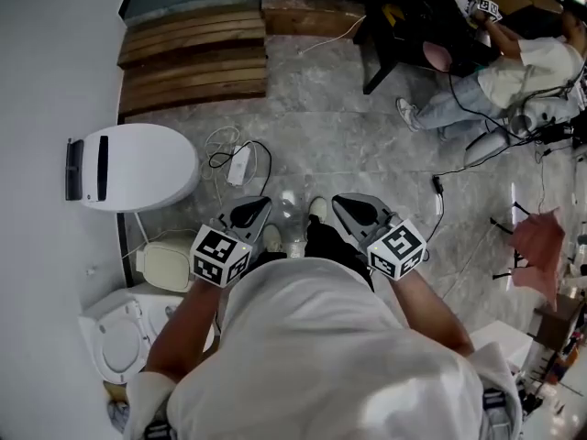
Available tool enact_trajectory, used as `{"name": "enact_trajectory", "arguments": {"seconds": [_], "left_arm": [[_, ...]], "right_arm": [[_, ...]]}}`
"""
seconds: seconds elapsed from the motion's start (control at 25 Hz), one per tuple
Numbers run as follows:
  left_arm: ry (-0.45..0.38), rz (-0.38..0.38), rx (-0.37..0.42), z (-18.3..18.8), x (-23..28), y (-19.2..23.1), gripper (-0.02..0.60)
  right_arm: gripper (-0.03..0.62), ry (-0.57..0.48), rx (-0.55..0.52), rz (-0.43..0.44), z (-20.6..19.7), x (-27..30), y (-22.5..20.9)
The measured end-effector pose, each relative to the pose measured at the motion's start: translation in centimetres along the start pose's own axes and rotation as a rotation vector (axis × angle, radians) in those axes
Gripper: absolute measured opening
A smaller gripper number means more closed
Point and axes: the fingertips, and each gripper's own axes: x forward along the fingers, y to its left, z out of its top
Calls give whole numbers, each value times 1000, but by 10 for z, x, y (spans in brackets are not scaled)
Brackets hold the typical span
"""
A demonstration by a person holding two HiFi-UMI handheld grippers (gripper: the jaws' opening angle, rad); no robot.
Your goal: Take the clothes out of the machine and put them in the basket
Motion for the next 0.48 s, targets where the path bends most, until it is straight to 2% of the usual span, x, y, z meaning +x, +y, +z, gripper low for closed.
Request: {"name": "enact_trajectory", "arguments": {"seconds": [0.2,0.24,0.32,0.48], "left_arm": [[-22,69,8,30,32,26,0],[-28,91,5,38,39,33,12],[-31,127,-4,57,56,46,82],[-43,175,-3,104,97,66,96]], "right_arm": [[3,1,11,41,3,20,-45],[3,4,3,57,6,24,-55],[3,5,-14,96,16,30,-75],[3,13,-43,151,36,36,-127]]}}
